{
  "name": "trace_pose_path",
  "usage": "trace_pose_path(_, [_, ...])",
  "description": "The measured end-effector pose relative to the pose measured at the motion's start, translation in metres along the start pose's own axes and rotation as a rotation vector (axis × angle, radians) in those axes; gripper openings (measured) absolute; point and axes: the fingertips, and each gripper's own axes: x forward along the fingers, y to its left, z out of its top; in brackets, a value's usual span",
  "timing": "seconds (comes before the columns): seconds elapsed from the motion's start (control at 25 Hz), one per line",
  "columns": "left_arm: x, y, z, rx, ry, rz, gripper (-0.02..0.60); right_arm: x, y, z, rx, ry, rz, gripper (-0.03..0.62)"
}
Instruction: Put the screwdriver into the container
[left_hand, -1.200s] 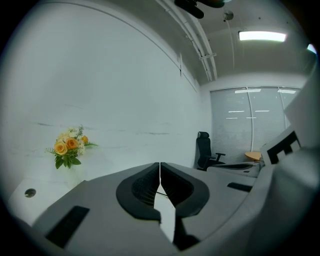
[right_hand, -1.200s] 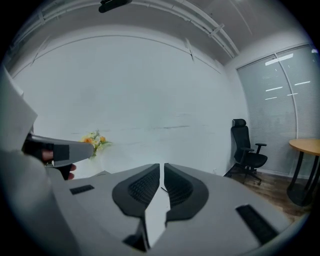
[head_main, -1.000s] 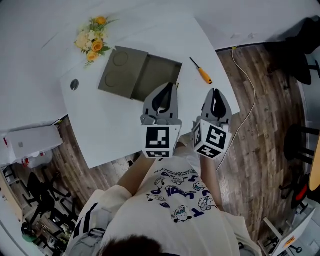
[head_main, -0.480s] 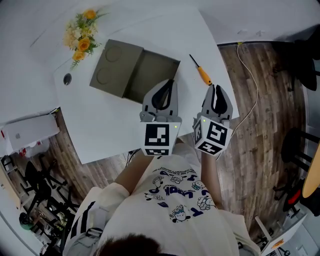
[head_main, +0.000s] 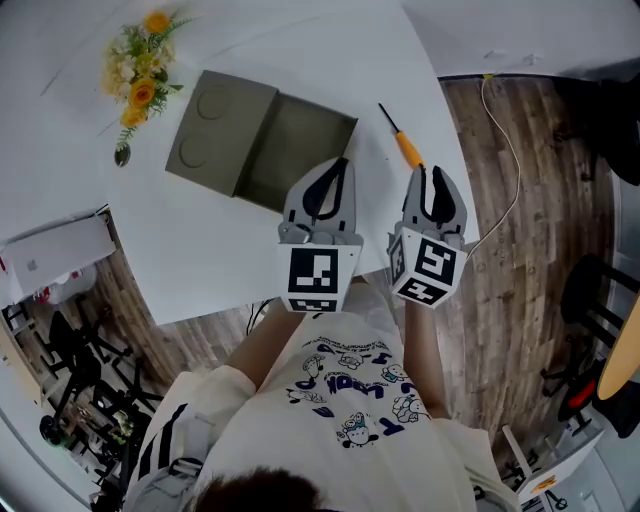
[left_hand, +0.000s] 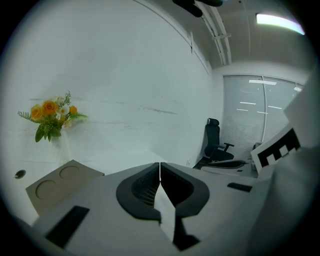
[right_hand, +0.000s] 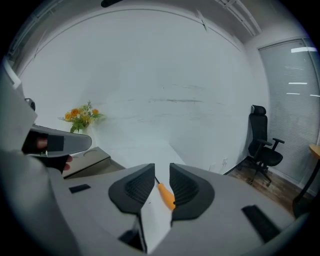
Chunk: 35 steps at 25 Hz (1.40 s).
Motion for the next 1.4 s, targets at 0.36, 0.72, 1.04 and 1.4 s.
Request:
trace_pose_path(0.36, [0.017,-0.007,-0.019,-0.009,0.046,-0.023,0.018,0.019,-0.006,-0.02,-0.03,0.062,0.017,0.124])
trace_pose_path(0.72, [0.029,-0.011,-0.038,-0.016,0.084,-0.033,0.018,0.044,-0.013,-0.045,-0.082,0.138,0.067,0.156])
trace_pose_path(1.04, [0.034,-0.013,-0.051,-0.022,0.108,-0.045,0.018,0.062,-0.018,-0.061,-0.104,0.184,0.116,0.176])
trace_pose_path(1.4, [0.036,-0.012,-0.066,-0.043,0.137,-0.031,0.018,0.074,-0.021,-0.083,-0.135,0.24,0.165,0.186])
